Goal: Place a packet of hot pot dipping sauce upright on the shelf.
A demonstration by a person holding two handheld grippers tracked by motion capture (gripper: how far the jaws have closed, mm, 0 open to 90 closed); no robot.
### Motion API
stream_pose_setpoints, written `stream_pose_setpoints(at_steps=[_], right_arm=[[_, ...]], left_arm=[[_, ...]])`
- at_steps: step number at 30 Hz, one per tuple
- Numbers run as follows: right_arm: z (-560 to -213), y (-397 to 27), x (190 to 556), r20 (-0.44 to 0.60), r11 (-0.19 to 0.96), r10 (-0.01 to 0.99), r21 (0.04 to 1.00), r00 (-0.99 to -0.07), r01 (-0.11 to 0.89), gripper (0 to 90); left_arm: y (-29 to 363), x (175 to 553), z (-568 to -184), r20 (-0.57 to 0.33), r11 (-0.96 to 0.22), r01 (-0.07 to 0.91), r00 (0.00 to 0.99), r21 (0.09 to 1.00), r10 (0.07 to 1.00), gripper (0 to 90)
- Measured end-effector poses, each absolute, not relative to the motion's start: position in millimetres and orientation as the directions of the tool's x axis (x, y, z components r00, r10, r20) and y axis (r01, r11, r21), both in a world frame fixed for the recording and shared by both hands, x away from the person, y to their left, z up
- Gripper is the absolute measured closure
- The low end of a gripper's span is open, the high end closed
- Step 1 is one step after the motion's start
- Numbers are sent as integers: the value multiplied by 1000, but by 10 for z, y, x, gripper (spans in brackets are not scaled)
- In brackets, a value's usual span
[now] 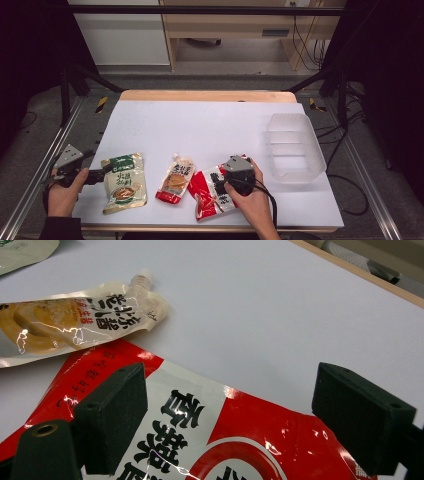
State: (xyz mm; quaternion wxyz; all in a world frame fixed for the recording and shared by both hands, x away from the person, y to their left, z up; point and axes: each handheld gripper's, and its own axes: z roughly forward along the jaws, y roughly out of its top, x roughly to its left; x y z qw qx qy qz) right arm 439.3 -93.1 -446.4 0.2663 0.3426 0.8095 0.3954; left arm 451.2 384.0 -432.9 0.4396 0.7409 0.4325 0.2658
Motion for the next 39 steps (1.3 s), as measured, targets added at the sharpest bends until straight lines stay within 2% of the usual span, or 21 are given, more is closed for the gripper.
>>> stream_pose_setpoints(at_steps=[11, 15, 17, 27, 39], right_arm=[[-4400, -1032, 4313, -150, 417, 802, 834, -579, 361, 128], [-4394, -1065, 4272, -158, 424, 788, 840, -594, 339, 104], [-4433, -1056, 4288, -147, 428, 787, 829, -599, 359, 103], [-4480, -1031, 4305, -145, 452, 767, 813, -624, 367, 99], [-4498, -996, 4301, -153, 476, 755, 797, -637, 372, 102]], left_arm=[[3912, 4519, -4364, 20, -272, 442, 495, 855, 869, 87], [3924, 4531, -4388, 12, -282, 453, 512, 846, 859, 116], [3919, 4541, -4417, 26, -310, 464, 522, 830, 853, 134], [3925, 4679, -4561, 25, -340, 527, 515, 779, 857, 135], [3848, 4774, -4669, 12, -393, 562, 563, 728, 826, 175]])
